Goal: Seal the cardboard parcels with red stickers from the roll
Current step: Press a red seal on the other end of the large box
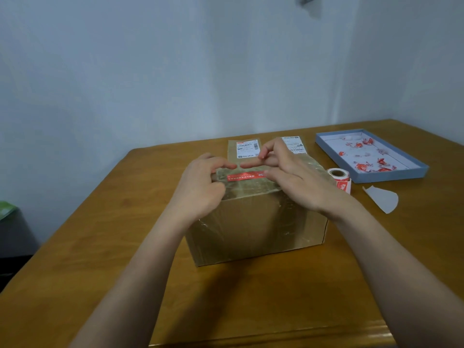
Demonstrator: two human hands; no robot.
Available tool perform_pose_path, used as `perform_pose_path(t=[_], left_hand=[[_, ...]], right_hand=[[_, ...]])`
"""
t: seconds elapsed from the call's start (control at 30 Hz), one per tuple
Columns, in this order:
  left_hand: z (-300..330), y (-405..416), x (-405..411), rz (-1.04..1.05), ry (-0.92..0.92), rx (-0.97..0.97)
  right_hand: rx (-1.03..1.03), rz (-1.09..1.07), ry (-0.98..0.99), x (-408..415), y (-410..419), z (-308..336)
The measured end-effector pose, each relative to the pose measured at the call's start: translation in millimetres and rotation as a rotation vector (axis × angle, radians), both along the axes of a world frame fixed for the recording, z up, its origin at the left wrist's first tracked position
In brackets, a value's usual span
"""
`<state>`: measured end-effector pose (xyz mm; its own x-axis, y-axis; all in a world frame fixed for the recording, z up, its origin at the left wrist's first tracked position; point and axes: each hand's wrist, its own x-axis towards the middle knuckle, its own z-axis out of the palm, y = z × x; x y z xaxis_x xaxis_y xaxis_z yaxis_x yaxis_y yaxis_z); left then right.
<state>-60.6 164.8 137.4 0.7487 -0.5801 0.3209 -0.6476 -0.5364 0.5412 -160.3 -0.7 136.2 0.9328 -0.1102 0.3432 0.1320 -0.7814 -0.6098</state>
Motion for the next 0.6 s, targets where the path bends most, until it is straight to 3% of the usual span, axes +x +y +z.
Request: perform_pose_path(t=[0.23, 0.6], left_hand=[[-2.2, -3.2, 2.0, -0.030, -0.121, 0.173], [-0.3, -6.3, -0.5, -0.004, -0.122, 0.142]], right_hand=[[-0.102, 0.013, 0.119, 1.9, 1.6, 5.2], [0.047, -0.157, 0.068, 10.8, -2.1, 11.0]])
